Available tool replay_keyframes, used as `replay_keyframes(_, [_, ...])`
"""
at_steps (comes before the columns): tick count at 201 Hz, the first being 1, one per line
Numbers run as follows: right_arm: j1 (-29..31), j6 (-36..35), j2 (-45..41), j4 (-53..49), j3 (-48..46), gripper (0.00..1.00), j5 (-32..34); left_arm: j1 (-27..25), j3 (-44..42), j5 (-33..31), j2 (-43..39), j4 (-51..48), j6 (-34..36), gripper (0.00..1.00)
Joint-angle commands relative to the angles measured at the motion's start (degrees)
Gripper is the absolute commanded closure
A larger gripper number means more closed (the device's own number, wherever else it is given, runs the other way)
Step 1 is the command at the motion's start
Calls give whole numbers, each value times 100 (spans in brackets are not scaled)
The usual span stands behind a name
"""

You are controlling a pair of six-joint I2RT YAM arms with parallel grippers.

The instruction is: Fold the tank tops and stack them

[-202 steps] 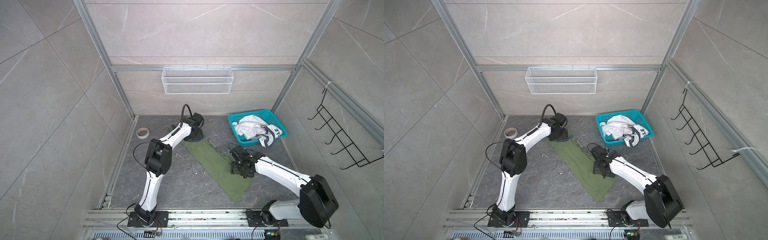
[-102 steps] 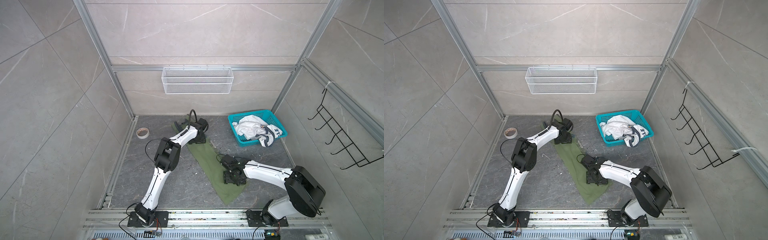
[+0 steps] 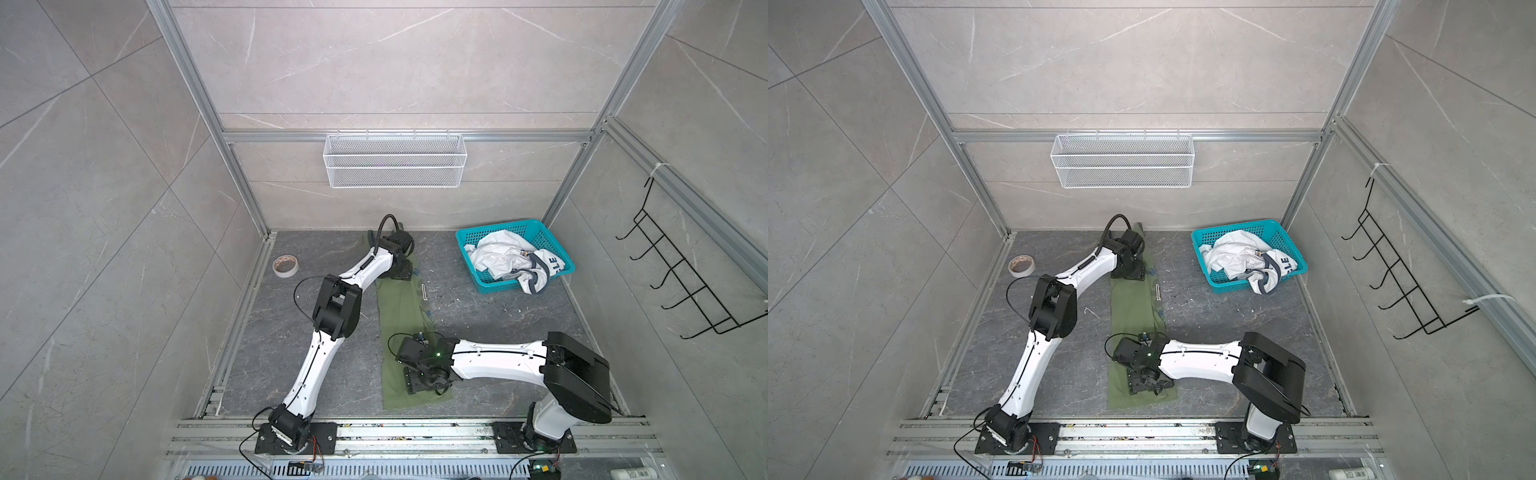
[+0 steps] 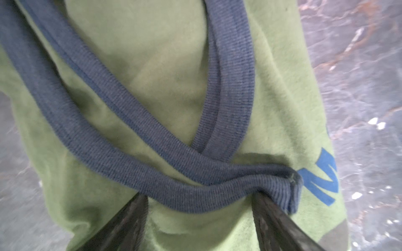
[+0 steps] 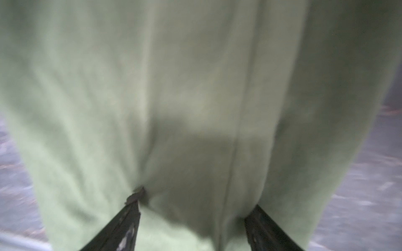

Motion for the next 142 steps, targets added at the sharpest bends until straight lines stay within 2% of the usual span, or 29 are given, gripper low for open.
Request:
replay_keyframes(1, [33, 127, -256, -260, 103, 23, 33, 24, 405, 353, 103, -122, 215, 21])
replay_keyframes(40, [-25, 73, -1091, -1274, 40, 22, 1110, -10, 665, 267, -209, -423, 235, 18])
replay_keyframes(55, [-129, 39, -1288, -1433, -120, 21, 1316, -29, 637, 78, -384, -593, 124, 18])
replay_keyframes(104, [-209, -58, -1157, -916, -502, 23, 1044, -173, 52, -48, -907, -553, -154, 18])
replay_keyframes(142, [42, -77, -632, -393, -450, 26, 695, -176, -93, -81, -687, -393, -166, 19])
